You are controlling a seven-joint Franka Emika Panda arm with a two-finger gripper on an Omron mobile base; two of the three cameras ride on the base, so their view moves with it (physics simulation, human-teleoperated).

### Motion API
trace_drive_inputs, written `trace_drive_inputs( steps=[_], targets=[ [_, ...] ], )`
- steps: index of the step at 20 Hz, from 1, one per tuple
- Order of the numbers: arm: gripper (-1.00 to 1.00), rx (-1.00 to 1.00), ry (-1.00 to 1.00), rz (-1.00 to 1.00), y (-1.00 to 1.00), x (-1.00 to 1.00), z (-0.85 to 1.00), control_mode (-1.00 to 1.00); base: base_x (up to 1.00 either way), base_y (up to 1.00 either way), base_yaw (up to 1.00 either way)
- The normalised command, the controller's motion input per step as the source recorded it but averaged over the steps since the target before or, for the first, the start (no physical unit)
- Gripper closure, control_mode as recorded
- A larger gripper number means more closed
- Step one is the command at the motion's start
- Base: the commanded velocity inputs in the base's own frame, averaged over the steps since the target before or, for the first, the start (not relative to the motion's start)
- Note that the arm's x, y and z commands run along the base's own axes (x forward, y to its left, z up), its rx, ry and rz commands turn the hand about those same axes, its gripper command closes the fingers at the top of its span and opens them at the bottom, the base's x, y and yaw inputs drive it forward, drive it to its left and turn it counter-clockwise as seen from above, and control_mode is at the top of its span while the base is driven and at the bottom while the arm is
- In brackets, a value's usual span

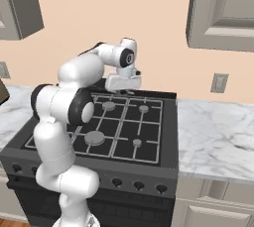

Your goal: Move the pot and pan from the stove into the sink.

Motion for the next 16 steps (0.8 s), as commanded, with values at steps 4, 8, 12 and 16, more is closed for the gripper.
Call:
trace_drive_inputs(
  steps=[4, 8, 12, 16],
  targets=[
    [1.00, 0.00, 0.01, 0.11, 0.00, -0.89, 0.45, -1.00, 0.00, 0.00, 0.00],
    [1.00, 0.00, 0.00, 0.12, 0.00, -0.98, 0.44, -1.00, 0.00, 0.00, 0.00],
    [1.00, 0.00, 0.00, 0.14, 0.00, -0.96, 0.38, -1.00, 0.00, 0.00, 0.00],
    [1.00, 0.00, -0.05, 0.15, 0.00, -0.88, 0.22, -1.00, 0.00, 0.00, 0.00]
  ],
)
